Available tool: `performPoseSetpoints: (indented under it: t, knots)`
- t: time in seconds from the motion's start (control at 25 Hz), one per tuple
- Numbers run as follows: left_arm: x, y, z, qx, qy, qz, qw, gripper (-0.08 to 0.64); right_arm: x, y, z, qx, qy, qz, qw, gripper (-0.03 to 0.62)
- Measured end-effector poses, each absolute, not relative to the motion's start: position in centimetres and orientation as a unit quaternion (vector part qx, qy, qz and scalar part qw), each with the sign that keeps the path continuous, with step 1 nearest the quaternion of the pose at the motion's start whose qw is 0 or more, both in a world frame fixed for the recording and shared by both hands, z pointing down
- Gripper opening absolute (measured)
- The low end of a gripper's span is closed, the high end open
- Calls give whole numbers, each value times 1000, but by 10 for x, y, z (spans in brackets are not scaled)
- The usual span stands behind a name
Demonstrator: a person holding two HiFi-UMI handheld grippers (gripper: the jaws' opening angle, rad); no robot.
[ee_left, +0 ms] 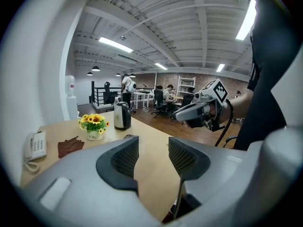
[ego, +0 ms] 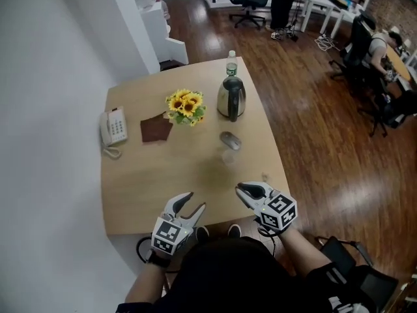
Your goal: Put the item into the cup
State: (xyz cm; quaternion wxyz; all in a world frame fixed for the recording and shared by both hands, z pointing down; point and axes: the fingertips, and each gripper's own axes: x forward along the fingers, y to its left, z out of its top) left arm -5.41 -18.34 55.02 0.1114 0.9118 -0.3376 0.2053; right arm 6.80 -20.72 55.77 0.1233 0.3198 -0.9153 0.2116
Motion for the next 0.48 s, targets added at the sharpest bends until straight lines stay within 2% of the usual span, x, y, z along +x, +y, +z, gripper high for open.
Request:
performPoseSetpoints:
  t: [0.24, 0.48]
  knots:
    - [-38, -197, 559, 921, -310, 211, 108, 198, 107, -238, 591, 372, -889, 210, 166, 89]
    - [-15, -205, 572, 926, -282, 227, 109, 201, 163, -259, 647, 420, -849, 192, 257, 109]
